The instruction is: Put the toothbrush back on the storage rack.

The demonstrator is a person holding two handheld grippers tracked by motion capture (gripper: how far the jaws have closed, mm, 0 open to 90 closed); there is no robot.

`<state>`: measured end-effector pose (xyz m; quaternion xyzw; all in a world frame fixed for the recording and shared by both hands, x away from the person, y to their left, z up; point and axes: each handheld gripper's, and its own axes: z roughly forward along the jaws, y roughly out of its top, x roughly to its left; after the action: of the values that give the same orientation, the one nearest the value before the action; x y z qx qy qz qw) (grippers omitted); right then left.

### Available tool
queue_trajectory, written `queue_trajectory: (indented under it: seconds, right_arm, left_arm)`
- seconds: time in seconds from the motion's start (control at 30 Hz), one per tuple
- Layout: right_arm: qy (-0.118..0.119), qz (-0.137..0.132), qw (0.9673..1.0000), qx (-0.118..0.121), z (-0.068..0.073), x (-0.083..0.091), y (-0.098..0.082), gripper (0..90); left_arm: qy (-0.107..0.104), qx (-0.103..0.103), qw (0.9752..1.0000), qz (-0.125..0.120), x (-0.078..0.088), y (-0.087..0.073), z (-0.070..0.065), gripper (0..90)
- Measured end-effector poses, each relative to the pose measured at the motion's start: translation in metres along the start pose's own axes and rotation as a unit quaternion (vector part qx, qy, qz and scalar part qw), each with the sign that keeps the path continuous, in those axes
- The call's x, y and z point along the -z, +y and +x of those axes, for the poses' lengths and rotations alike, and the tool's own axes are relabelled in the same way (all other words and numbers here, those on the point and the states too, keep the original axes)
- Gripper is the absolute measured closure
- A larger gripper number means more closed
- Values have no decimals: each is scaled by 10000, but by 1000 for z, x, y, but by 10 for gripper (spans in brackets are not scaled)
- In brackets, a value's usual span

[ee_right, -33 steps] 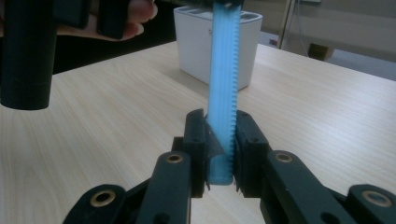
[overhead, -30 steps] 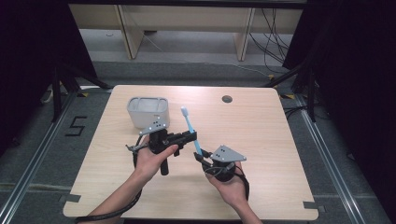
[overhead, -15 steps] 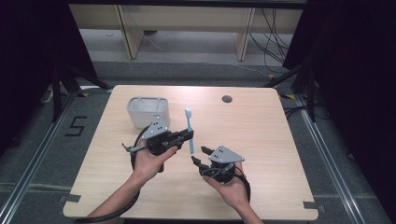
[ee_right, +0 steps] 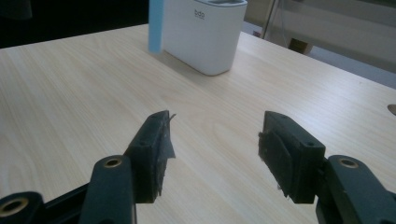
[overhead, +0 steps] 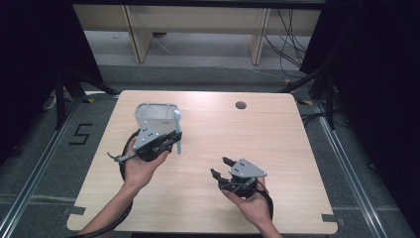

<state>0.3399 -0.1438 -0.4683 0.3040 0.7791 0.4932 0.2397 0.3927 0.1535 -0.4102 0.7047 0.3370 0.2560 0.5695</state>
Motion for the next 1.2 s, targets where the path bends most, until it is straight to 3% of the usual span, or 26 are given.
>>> queue_trajectory:
  seconds: [0.27, 0.43, 0.77, 0.87, 1.2]
  right_arm:
    - [-171, -9, 9998, 37, -8, 2, -12, 419]
    - [-209, 42, 9998, -54, -11, 5, -17, 419]
    - [-312, -42, 9995, -9, -14, 4, -23, 419]
    - [-279, -4, 9995, -116, -13, 5, -24, 419]
    - [-300, -12, 9995, -119, -13, 4, -28, 420]
  left_arm:
    - [375, -2, 9993, -51, 14, 0, 22, 835]
    - [698, -10, 9975, -145, 25, 5, 41, 835]
    - [1041, 65, 9942, -259, 34, 12, 61, 835]
    - [1116, 61, 9932, -315, 34, 13, 68, 834]
    - [1273, 75, 9911, -393, 32, 14, 82, 834]
